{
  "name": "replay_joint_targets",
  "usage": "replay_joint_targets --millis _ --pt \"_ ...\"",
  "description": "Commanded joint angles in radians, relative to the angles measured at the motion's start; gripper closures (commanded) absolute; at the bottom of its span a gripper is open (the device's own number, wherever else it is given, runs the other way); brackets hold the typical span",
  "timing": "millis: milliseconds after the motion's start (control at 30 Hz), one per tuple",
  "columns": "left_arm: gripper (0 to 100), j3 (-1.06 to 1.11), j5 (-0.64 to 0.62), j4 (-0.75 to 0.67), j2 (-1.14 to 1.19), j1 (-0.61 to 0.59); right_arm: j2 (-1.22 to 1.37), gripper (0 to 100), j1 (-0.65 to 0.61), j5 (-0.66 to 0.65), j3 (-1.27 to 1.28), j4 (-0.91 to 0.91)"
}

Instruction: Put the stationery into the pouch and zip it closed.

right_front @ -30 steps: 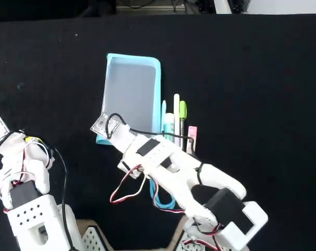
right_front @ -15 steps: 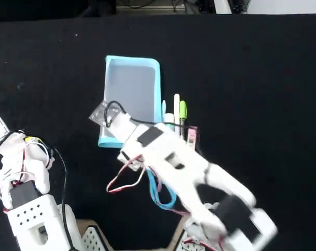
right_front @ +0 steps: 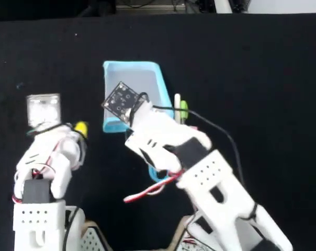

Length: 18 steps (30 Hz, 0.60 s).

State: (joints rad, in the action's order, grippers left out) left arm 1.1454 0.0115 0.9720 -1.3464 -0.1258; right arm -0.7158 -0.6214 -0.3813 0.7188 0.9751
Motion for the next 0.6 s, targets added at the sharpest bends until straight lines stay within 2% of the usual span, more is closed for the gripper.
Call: replay_joint_targets --millis 0,133,367,567 --pt "84 -0.116 0.029 0.041 -0.011 0.119 -0.081 98.8 0.012 -0.018 -0.062 0.003" --pt "83 -0.168 0.031 0.098 -0.005 0.199 -0.108 98.8 0.012 -0.018 -0.062 0.003" --pt "83 -0.168 0.031 0.095 -0.003 0.263 -0.114 98.8 0.012 -0.018 -0.062 0.005" --pt "83 -0.079 0.029 -0.032 -0.002 0.263 -0.116 98.8 0.012 -0.018 -0.064 0.005"
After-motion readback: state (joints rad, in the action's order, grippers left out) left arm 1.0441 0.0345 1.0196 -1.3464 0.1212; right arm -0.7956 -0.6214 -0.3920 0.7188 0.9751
